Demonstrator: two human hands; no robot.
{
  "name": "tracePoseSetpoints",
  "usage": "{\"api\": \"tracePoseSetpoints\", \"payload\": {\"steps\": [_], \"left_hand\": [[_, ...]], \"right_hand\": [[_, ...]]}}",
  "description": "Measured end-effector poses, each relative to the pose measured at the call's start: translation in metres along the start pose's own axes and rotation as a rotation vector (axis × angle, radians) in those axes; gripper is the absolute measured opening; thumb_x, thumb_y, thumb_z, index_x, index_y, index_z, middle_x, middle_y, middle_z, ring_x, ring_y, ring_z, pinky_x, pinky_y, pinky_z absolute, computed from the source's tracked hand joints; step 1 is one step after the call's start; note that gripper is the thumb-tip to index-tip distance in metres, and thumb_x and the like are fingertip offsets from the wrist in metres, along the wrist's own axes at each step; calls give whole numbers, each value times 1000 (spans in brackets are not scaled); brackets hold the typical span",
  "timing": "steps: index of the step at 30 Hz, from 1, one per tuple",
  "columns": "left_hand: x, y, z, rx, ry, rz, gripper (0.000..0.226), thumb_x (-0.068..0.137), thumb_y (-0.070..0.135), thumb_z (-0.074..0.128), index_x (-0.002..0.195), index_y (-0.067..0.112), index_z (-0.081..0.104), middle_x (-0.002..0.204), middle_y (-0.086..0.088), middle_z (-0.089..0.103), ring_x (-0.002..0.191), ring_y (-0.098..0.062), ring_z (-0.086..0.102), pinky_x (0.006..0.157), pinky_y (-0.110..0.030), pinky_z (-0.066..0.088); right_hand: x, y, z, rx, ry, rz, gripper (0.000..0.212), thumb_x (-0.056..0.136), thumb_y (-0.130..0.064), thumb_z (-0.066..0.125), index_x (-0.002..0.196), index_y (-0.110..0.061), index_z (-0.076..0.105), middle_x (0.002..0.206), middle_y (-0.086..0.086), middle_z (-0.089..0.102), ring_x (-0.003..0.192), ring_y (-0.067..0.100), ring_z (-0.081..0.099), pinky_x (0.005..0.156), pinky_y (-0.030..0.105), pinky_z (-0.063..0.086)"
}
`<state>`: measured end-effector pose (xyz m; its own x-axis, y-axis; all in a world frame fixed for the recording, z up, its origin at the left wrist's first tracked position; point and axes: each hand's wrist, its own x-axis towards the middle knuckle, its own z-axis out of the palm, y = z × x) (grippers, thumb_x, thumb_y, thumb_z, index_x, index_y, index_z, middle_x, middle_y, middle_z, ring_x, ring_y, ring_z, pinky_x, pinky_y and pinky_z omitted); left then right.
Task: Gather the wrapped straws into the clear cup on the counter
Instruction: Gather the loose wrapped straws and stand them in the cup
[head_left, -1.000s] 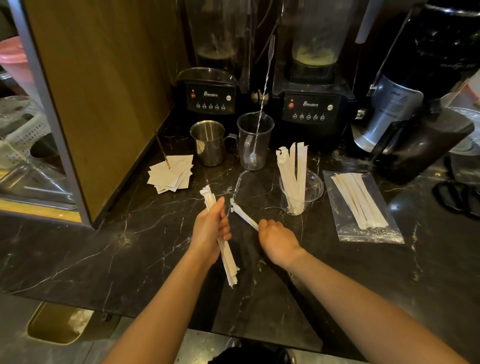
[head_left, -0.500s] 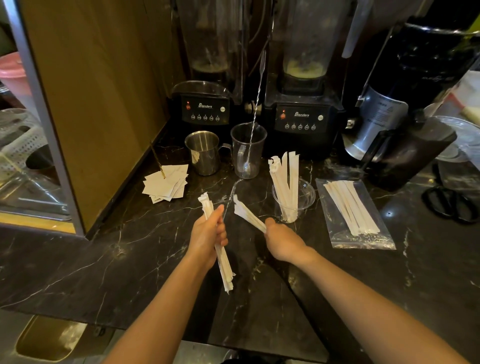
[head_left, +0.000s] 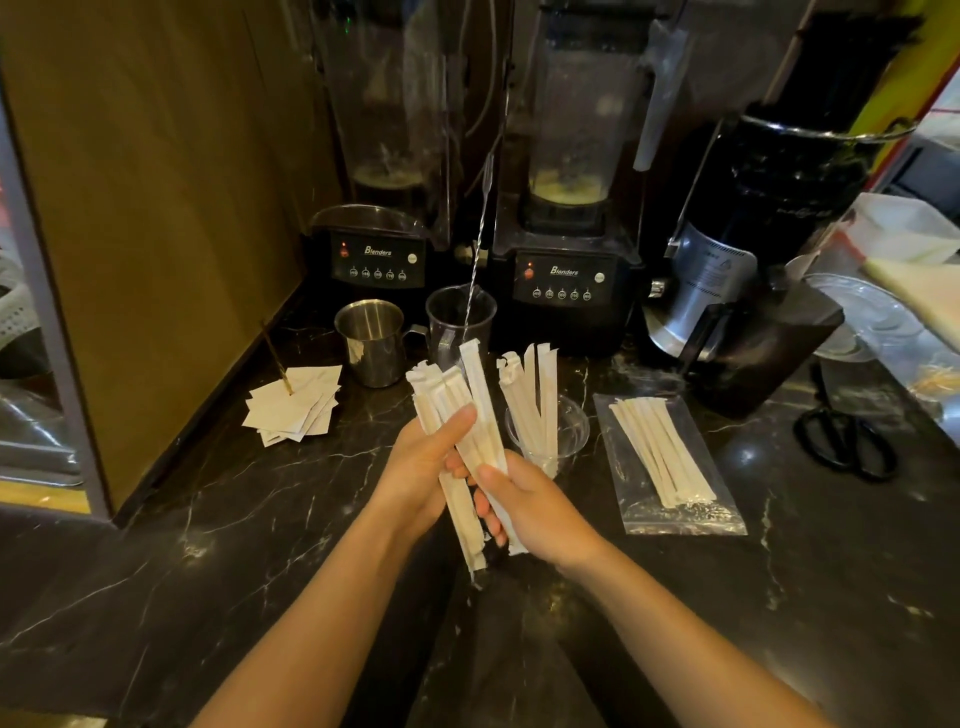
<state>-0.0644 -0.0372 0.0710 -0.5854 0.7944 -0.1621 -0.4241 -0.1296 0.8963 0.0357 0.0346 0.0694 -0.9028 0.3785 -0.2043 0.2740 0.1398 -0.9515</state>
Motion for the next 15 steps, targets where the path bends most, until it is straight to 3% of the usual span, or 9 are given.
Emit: {"api": "tracePoseSetpoints", "payload": {"steps": [2, 5, 7, 9, 11, 15], "left_hand": [[2, 2, 9, 13, 9, 11, 29, 69, 24, 60, 95, 11, 59, 57, 3, 58, 56, -8, 60, 58, -24, 50], [4, 5, 21, 55, 59, 23, 36, 80, 13, 58, 115, 4, 56, 86, 3, 61, 81, -7, 59, 62, -18, 51], [5, 5, 28, 71, 62, 32, 30, 84, 12, 55, 112, 2, 57, 85, 6, 58, 81, -6, 56, 62, -16, 51], [6, 6, 32, 81, 54, 33, 13, 85, 13, 53, 91, 8, 63, 83, 7, 56, 80, -7, 55, 66, -18, 48], [9, 5, 34, 74, 30, 39, 12, 85, 14, 53, 77, 13, 62, 82, 5, 57, 80, -8, 55, 70, -21, 48], [16, 8, 39, 71, -69, 72, 10, 85, 17, 52, 82, 11, 60, 64, 4, 63, 65, -6, 61, 63, -19, 53]], "right_hand": [[-1, 3, -1, -27, 20, -20, 23, 97, -26, 32, 98, -12, 51, 68, 2, 51, 55, 6, 50, 55, 19, 45], [-2, 7, -4, -128, 40, -57, 31, 97, -29, 31, 112, -8, 49, 88, 11, 58, 78, 19, 59, 72, 27, 50], [-2, 9, -7, -188, 41, -88, 32, 97, -30, 31, 118, -11, 47, 104, 13, 60, 93, 22, 61, 83, 34, 51], [-2, 10, -10, -238, 55, -111, 33, 97, -31, 32, 123, -13, 44, 115, 11, 57, 104, 21, 57, 91, 36, 48], [-1, 10, -16, -280, 73, -140, 34, 97, -30, 32, 126, -14, 42, 120, 10, 55, 110, 18, 53, 97, 38, 47], [1, 9, -32, -309, 114, -152, 48, 94, -30, 42, 138, -17, 28, 137, 5, 46, 124, 16, 45, 103, 30, 39]]}}
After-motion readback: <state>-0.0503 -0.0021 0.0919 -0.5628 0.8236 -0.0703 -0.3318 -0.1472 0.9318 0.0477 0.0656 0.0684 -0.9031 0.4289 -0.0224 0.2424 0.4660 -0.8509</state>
